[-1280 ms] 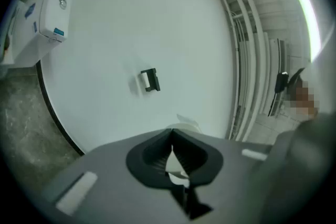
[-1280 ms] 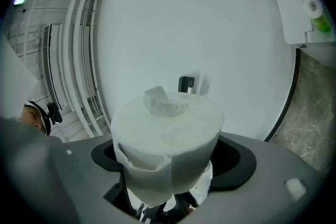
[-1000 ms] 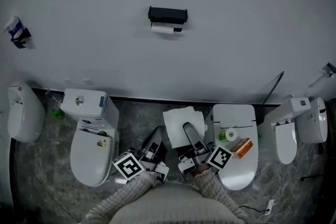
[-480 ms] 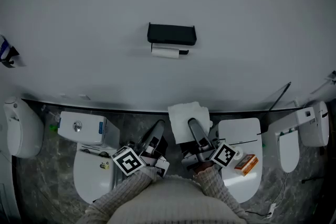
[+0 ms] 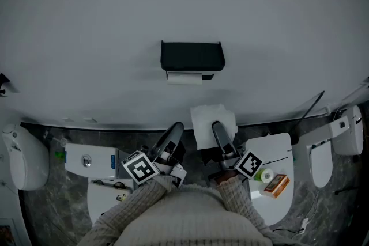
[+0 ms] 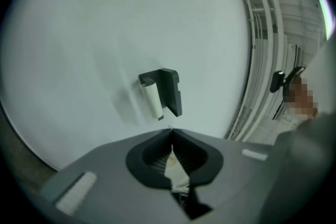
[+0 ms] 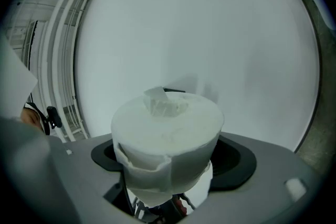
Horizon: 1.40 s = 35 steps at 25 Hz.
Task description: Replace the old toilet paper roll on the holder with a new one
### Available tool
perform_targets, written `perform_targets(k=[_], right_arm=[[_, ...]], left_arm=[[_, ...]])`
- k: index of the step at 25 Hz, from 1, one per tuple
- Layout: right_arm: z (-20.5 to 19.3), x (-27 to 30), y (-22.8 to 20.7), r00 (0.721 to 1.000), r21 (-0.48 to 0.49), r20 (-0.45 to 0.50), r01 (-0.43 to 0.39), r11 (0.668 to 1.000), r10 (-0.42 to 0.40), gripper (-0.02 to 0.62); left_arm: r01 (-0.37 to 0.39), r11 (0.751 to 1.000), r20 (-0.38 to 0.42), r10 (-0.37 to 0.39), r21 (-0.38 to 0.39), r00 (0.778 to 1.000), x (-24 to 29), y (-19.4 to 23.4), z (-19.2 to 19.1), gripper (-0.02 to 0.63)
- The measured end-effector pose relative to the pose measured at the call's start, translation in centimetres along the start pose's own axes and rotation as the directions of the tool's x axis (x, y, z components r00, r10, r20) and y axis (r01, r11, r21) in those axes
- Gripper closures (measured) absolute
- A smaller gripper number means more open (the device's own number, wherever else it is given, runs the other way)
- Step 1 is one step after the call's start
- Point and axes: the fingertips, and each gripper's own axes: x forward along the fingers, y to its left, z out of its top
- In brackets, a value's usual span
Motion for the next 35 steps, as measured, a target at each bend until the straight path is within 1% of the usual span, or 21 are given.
perform_targets(k=[5,8,11,15,19,21,25,28,30,32,35], right_arm=[[0.9,0.5,-1.3,0.999,0.025,0.032,0.035,0.999,-0.036,0.158],[1.3,0.9,-1.9,0.999,0.028,0.025,0.042,0.999,-0.043,0.158],[1.8,1.3,-2.2,0.999,0.035,0.014,0.041,0.999,-0.041,0.158],[2.2,1.9,-2.3,0.999,0.039,-0.008,0.031,0.999,-0.031,0.158],[2.5,2.4,-1.7,0.999,0.04,-0.031,0.021,0.999,-0.02,0.158],[2.7,2.6,-1.6,0.999,0.047,-0.037,0.022,0.999,-0.02,0.158],[3.4,3.4,-1.6,0.999,0.054,-0.051,0.021,0.998,-0.018,0.158],[3.7,3.6,-1.8,0.998,0.059,-0.059,0.026,0.998,-0.022,0.158],[3.9,3.7,-2.1,0.998,0.066,-0.059,0.03,0.997,-0.027,0.158],[4.2,3.8,-2.4,0.998,0.072,-0.059,0.033,0.997,-0.028,0.158],[4.8,3.9,-2.5,0.998,0.069,-0.061,0.035,0.997,-0.03,0.158]], left_arm=[[0.019,1.0,0.001,-0.019,-0.013,1.0,2.5,0.6,1.3,0.597],[0.034,0.999,-0.003,-0.034,0.014,0.999,3.5,0.8,1.8,0.597],[0.037,0.999,0.001,-0.037,-0.001,0.999,4.2,1.4,2.0,0.597],[0.064,0.998,0.026,-0.064,0.0,0.998,5.2,0.5,2.6,0.597],[0.051,0.999,0.03,-0.05,-0.017,0.998,5.4,0.5,2.4,0.597],[0.04,0.998,0.047,-0.038,-0.043,0.998,5.5,0.7,2.4,0.597],[0.038,0.999,0.062,-0.038,-0.007,0.997,6.3,0.7,3.0,0.594],[0.057,0.998,0.074,-0.054,-0.038,0.996,6.9,0.9,3.2,0.581],[0.053,0.997,0.075,-0.048,-0.059,0.996,7.3,1.2,3.3,0.564],[0.045,0.997,0.076,-0.04,-0.065,0.996,7.8,1.6,3.6,0.558],[0.036,0.997,0.082,-0.03,-0.07,0.996,8.7,2.1,4.0,0.529]])
